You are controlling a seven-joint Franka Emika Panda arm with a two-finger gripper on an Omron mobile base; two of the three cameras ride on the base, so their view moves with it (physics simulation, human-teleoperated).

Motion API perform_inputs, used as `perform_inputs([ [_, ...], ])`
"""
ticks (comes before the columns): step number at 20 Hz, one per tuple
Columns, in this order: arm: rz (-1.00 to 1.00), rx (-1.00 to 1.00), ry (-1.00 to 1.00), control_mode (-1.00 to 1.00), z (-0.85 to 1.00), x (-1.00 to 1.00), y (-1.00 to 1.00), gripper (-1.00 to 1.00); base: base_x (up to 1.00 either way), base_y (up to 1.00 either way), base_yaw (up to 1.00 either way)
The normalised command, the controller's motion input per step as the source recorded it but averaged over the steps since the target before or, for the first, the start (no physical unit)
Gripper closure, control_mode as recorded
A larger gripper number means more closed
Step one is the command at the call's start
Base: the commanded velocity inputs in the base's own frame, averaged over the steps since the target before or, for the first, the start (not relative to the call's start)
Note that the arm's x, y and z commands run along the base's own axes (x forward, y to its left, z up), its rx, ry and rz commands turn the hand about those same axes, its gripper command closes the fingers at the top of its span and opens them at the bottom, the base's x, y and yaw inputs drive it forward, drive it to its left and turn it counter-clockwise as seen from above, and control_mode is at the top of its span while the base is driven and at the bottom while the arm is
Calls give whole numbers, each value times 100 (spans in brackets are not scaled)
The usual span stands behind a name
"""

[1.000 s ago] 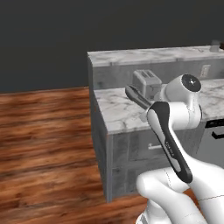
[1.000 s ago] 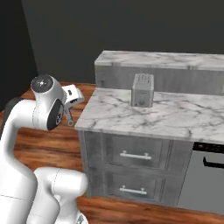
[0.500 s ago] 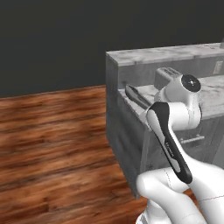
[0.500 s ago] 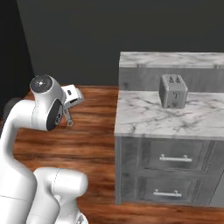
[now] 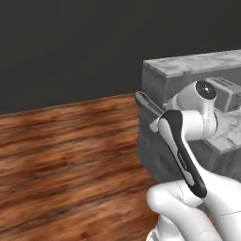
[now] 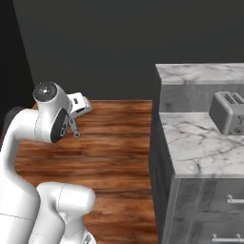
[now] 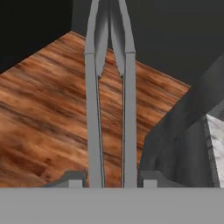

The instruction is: Take the tongs from the drawer on the right and place them on the dining counter next to the tray containing the hot dog.

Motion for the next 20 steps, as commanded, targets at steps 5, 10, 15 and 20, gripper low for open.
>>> perform_inputs([
  [5, 0, 0, 0, 100, 0, 0, 0, 100, 97, 100, -28],
  [10, 0, 0, 0, 100, 0, 0, 0, 100, 100, 100, -33],
  [15, 0, 0, 0, 100, 0, 0, 0, 100, 100, 100, -34],
  [20, 0, 0, 0, 100, 0, 0, 0, 100, 100, 95, -37],
])
